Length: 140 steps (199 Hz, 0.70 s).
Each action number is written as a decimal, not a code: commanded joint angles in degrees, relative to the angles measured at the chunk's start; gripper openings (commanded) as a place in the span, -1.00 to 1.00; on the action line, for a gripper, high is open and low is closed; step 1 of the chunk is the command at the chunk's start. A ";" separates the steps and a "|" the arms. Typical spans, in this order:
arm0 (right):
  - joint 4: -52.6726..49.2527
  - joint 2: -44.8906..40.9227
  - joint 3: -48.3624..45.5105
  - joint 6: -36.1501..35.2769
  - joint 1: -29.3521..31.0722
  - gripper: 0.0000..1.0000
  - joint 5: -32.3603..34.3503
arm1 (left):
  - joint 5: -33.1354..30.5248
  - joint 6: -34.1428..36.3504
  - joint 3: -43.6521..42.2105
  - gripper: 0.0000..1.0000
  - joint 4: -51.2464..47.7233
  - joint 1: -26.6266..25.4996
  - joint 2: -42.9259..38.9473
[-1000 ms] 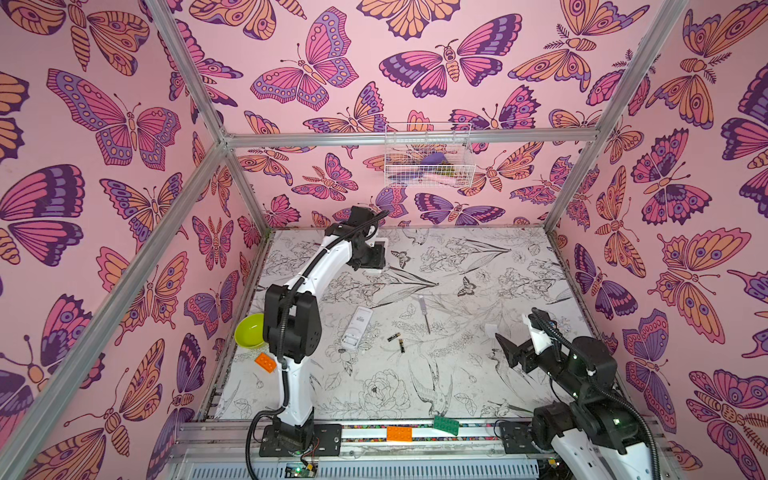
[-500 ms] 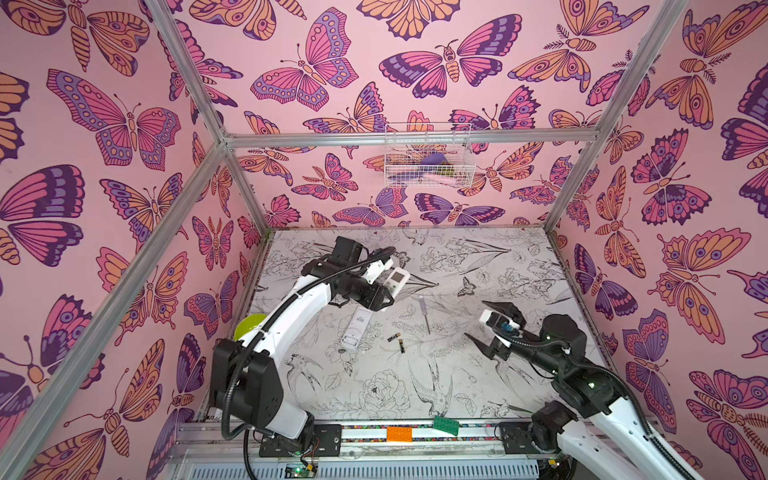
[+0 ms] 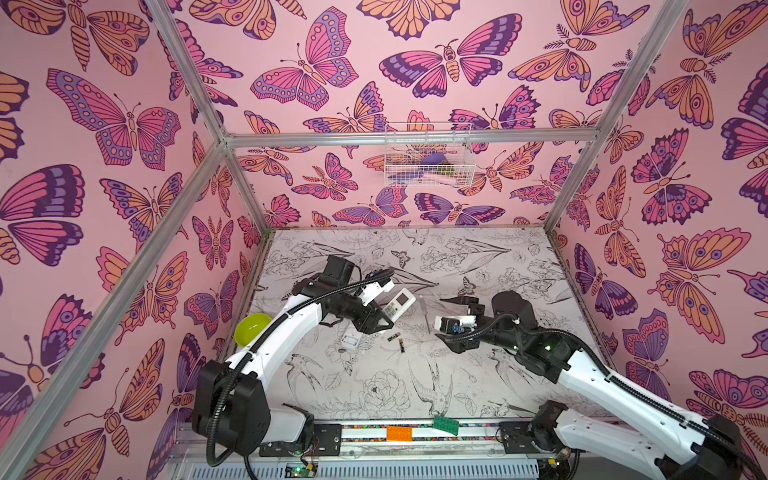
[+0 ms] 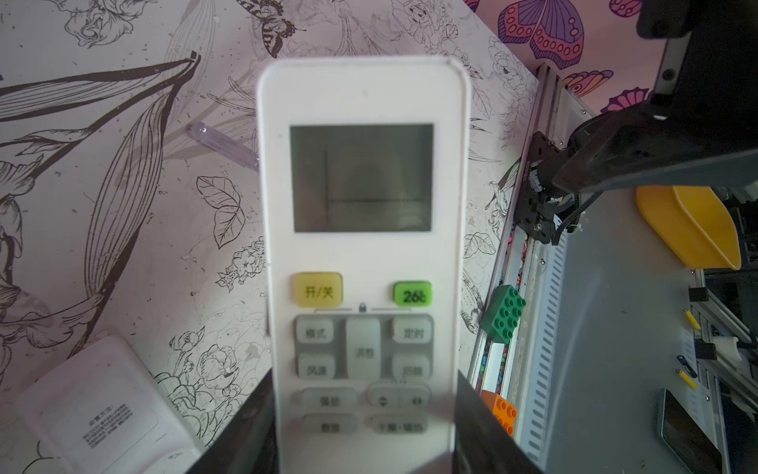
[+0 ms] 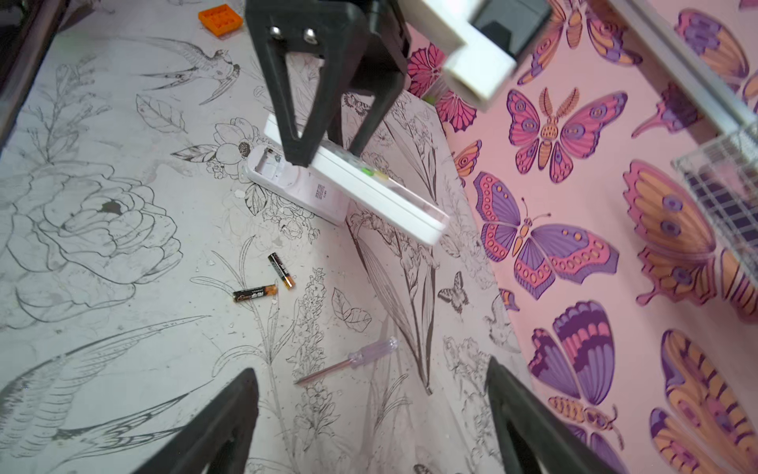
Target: Unload the batteries from the remote control
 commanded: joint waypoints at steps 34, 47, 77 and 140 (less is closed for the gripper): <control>7.76 5.90 2.51 -25.69 6.98 0.72 7.69 | 2.62 4.39 -2.16 -1.00 0.22 0.36 -1.40; 7.67 7.21 3.95 -27.31 7.14 0.68 8.11 | 1.68 4.38 -2.25 -1.00 0.14 0.43 -1.44; 7.70 11.15 6.44 -30.70 7.40 0.64 8.54 | 1.09 6.08 -2.62 -1.00 0.16 0.01 -1.20; 5.68 19.13 11.47 -35.77 8.19 0.17 10.29 | -1.58 6.83 -2.07 -1.00 -0.47 -1.24 -1.00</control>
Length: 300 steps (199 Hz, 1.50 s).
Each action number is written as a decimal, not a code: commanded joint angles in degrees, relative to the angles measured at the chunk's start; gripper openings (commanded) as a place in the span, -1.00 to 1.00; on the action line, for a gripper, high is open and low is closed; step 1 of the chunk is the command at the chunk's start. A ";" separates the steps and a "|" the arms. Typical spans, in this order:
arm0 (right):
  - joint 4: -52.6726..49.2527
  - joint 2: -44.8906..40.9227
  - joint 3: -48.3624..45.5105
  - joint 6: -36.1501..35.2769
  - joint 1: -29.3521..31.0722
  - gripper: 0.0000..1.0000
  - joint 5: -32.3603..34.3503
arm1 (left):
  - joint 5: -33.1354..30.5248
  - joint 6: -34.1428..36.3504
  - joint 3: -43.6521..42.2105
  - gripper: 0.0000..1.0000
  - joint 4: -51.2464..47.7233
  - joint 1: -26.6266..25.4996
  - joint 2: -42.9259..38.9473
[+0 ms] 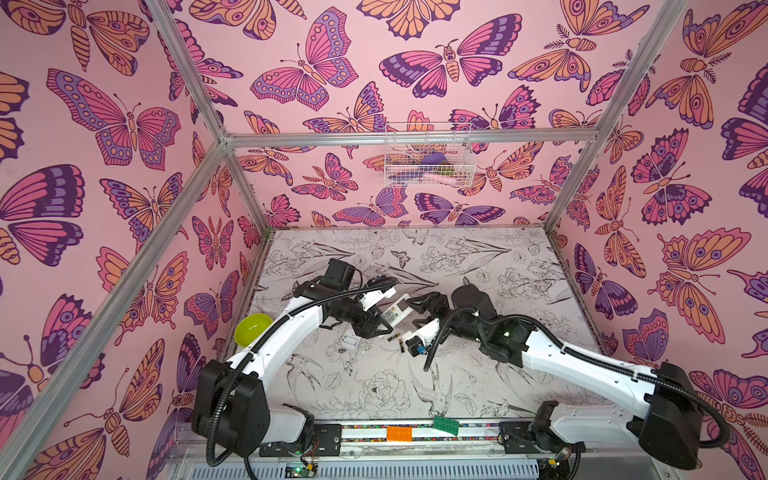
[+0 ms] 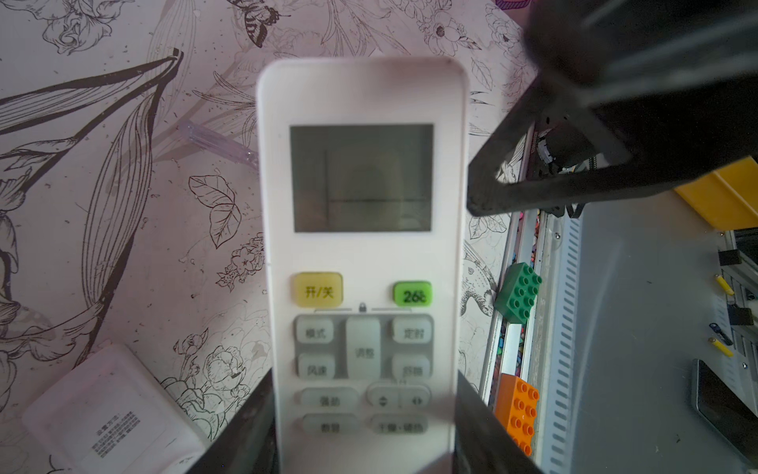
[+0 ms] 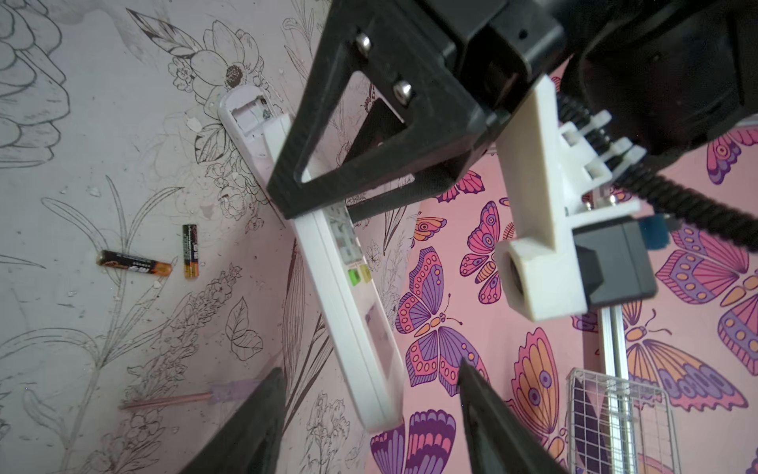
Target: Unload the batteries from the remote control
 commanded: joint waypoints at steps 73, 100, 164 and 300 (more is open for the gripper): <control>1.87 6.55 3.56 -5.98 2.77 -0.26 5.68 | 0.21 3.32 -1.39 -1.00 -0.41 -0.57 -1.51; 2.49 6.49 3.80 -3.22 3.23 -0.47 7.32 | -0.66 2.76 -1.41 -0.86 -0.39 -0.50 -1.94; 1.74 5.20 1.38 1.39 4.04 -0.84 8.55 | -1.51 3.75 -2.02 0.00 0.02 0.05 -2.79; -14.78 5.17 7.29 48.30 -2.65 -1.00 -12.21 | 3.72 7.57 6.66 0.53 -10.43 6.66 -8.34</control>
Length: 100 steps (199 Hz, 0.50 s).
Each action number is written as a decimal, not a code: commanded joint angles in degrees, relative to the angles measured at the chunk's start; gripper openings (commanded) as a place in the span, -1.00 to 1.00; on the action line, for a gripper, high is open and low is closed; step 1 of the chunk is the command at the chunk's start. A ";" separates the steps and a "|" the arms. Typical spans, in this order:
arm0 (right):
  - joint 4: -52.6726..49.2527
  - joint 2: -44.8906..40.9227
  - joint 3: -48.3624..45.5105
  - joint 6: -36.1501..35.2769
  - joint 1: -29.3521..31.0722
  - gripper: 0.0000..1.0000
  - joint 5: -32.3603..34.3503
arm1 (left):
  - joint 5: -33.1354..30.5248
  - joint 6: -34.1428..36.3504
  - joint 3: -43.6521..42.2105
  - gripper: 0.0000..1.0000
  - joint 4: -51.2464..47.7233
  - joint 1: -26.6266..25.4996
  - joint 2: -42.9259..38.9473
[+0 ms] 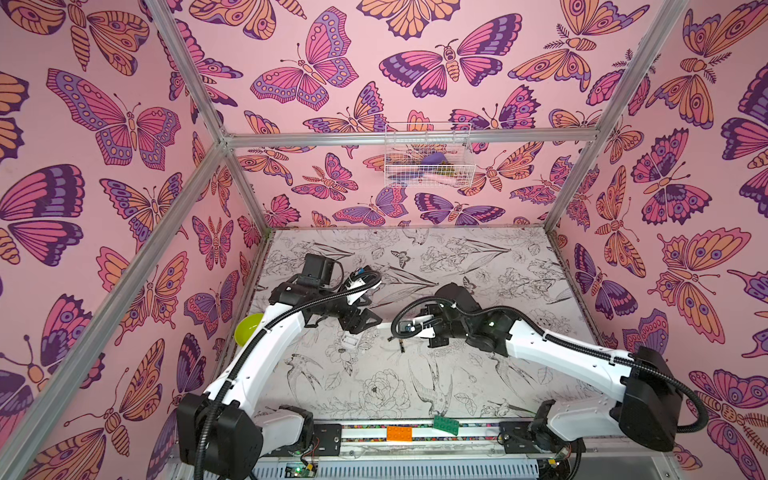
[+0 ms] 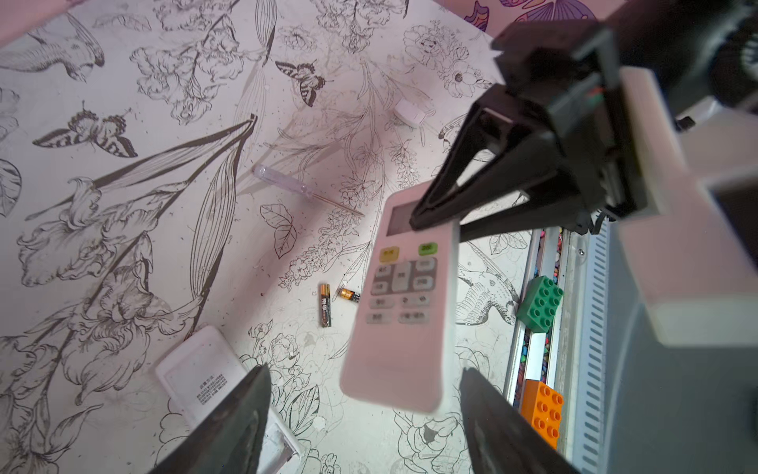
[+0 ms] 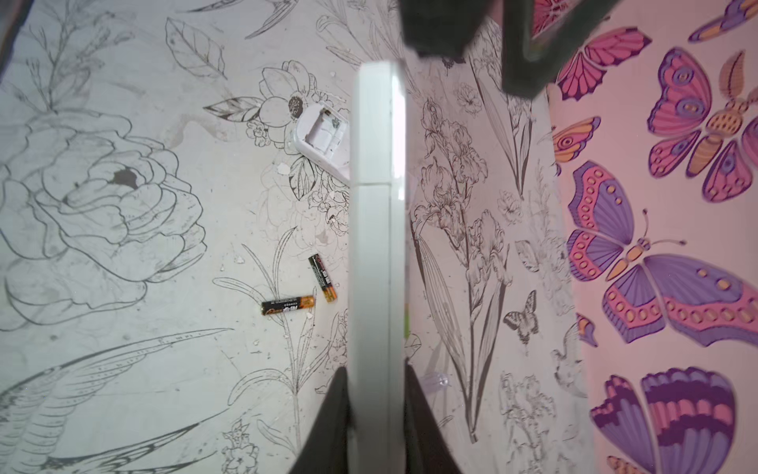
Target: Unload the batteries from the remote control
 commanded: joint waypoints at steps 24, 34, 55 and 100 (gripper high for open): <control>0.80 -0.47 1.92 18.04 -2.73 -1.00 -12.20 | 6.30 4.59 5.70 0.53 -9.48 0.45 -0.84; 2.75 -0.13 1.17 19.89 -3.26 -1.00 -13.60 | 8.75 5.66 5.69 0.58 -10.69 0.45 -0.81; 2.92 -0.08 1.84 21.77 -3.34 -1.00 -17.55 | 8.53 6.33 5.02 0.58 -10.88 0.20 0.11; 6.69 -0.19 1.01 27.62 -4.34 -1.00 -25.24 | 7.51 8.76 4.63 0.58 -9.98 -1.30 1.18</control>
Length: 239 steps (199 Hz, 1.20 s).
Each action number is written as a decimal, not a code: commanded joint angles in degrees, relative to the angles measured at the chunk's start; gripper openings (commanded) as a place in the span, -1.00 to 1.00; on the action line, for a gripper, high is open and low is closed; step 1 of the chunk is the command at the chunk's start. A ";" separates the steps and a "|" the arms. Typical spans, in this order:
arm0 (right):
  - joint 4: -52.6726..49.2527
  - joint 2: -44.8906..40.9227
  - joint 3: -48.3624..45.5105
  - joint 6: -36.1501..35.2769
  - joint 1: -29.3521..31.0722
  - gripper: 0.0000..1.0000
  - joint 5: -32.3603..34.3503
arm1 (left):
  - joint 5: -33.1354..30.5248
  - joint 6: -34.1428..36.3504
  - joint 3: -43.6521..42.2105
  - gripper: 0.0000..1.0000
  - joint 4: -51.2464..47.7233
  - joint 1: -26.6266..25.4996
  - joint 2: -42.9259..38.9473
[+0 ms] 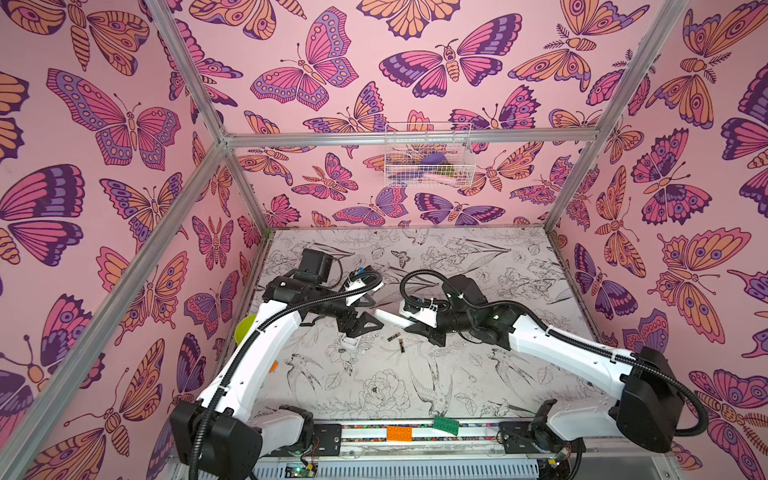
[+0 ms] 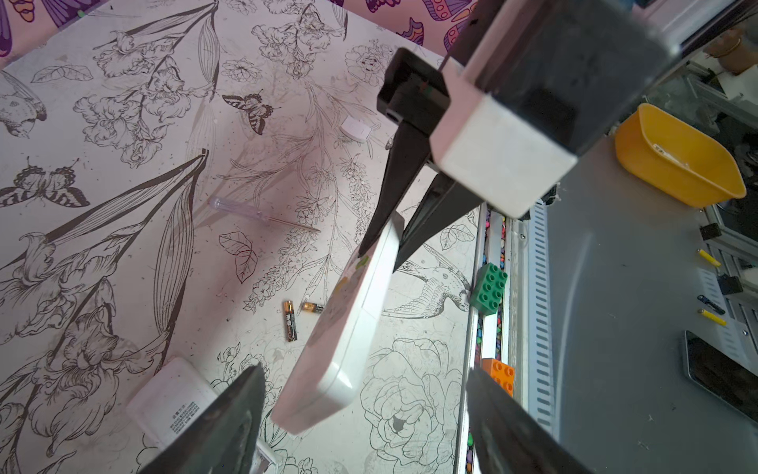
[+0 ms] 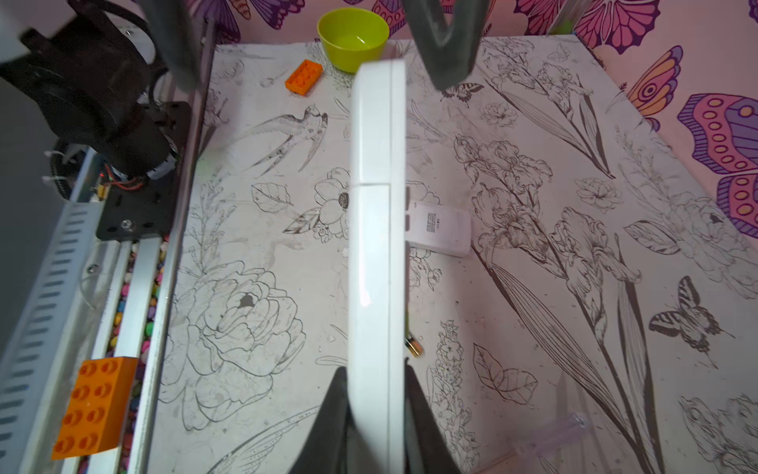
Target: Unload the batteries from the remote control
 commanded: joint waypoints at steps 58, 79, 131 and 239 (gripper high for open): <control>8.90 0.77 -0.16 11.58 -2.33 -1.00 -15.87 | 2.55 1.05 -1.85 0.27 0.47 -1.74 0.70; 11.01 1.09 -1.18 12.79 -2.99 -1.00 -16.43 | 3.00 0.15 -2.47 -0.07 1.48 -1.25 0.39; 14.34 0.67 -3.11 14.80 -3.83 -0.86 -16.75 | 5.79 -3.45 -3.99 -1.00 4.55 0.64 -0.66; 50.14 -5.66 -24.21 48.96 -4.84 0.35 9.18 | 14.31 -34.69 -14.93 -1.00 33.67 7.33 -2.69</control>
